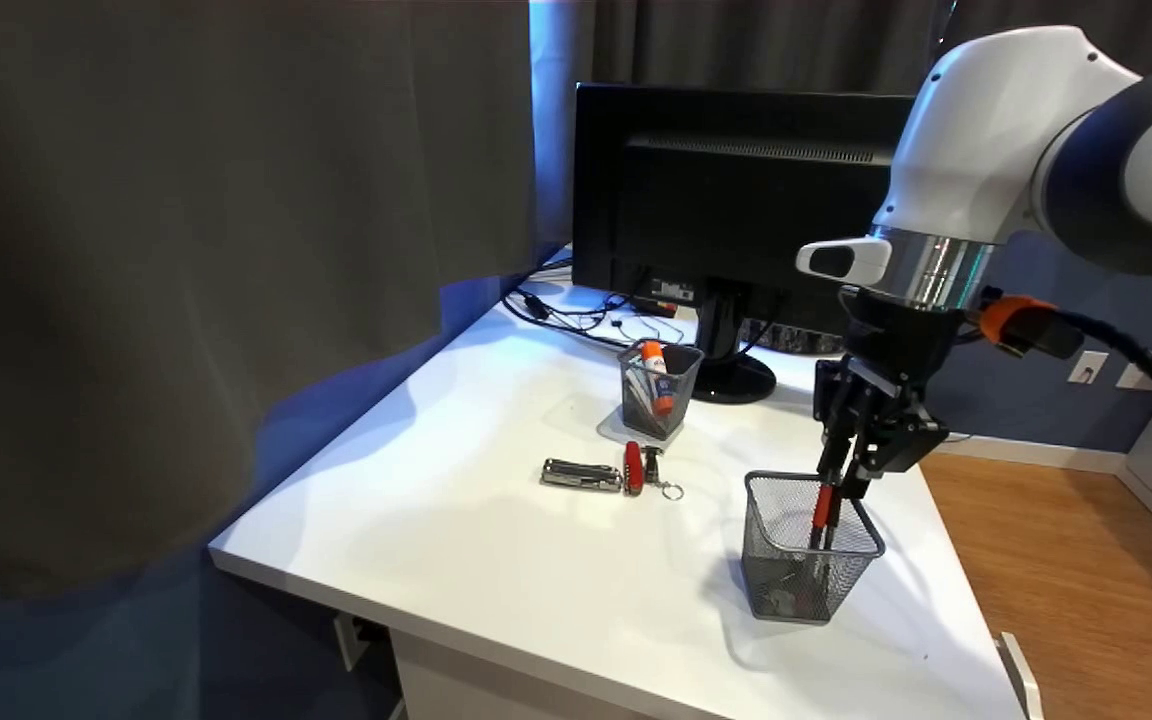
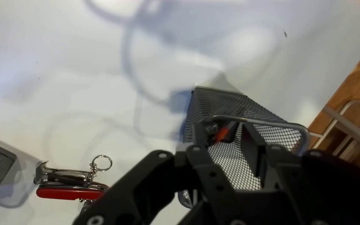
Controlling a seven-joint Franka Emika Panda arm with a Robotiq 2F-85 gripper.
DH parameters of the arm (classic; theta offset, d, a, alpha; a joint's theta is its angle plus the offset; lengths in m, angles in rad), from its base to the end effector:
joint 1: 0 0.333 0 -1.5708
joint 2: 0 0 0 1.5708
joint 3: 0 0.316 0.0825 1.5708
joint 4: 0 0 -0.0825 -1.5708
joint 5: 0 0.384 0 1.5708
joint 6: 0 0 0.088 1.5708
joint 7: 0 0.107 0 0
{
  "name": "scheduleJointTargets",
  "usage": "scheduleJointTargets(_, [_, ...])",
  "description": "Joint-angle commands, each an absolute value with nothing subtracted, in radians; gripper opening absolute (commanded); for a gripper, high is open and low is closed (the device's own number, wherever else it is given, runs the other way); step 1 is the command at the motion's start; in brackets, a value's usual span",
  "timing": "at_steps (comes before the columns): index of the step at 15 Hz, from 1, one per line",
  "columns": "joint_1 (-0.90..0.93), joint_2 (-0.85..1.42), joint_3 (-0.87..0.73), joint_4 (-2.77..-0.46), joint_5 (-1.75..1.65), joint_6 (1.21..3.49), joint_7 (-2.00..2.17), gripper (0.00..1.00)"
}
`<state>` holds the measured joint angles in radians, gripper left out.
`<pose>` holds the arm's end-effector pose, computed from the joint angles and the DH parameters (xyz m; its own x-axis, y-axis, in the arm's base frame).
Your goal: Remove the pens from the basket on the left and put them on the desk
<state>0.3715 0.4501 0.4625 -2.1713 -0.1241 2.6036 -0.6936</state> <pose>0.3774 0.4227 0.2074 -0.0152 0.9935 0.1132 0.9971 0.0235 -0.0722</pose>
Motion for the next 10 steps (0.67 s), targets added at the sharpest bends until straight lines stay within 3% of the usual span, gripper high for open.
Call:
scheduleJointTargets(1, [0.371,0.478,0.462,-2.149,-0.154,2.624,-0.690,0.31])
scheduleJointTargets(10, [0.371,0.480,0.462,-2.148,-0.158,2.626,-0.690,0.15])
